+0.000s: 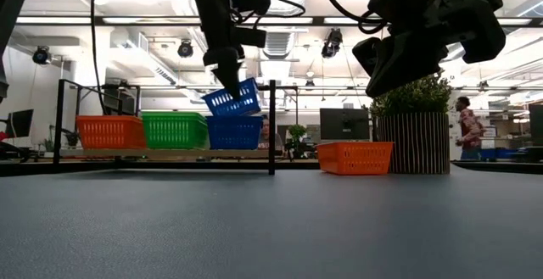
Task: Stack baskets on shelf by color
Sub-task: Stack the blue bin on top of the stacked blue bins on the shelf
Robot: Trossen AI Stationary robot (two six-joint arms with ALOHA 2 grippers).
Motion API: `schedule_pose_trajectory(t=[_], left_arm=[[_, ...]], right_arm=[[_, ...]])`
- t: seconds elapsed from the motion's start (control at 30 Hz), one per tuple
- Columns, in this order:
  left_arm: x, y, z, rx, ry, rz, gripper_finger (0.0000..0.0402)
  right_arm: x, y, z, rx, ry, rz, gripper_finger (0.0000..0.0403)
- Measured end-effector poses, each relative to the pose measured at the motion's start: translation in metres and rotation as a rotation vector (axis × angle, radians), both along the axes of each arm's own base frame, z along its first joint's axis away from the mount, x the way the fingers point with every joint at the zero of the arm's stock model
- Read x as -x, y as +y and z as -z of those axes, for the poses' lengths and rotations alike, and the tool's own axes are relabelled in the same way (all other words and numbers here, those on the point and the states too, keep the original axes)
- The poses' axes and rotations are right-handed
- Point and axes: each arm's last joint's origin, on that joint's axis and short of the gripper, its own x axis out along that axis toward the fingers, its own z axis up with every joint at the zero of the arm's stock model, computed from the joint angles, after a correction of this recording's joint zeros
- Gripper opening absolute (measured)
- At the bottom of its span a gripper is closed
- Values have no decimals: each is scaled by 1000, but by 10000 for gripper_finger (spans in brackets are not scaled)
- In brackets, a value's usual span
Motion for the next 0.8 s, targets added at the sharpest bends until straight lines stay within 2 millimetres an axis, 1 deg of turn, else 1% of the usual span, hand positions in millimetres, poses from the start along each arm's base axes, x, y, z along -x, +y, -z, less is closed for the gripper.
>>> schedule_pose_trajectory(t=[0.8], left_arm=[[0,0,0,0,-4,-4,0]], right_arm=[[0,0,0,0,0,0,9]])
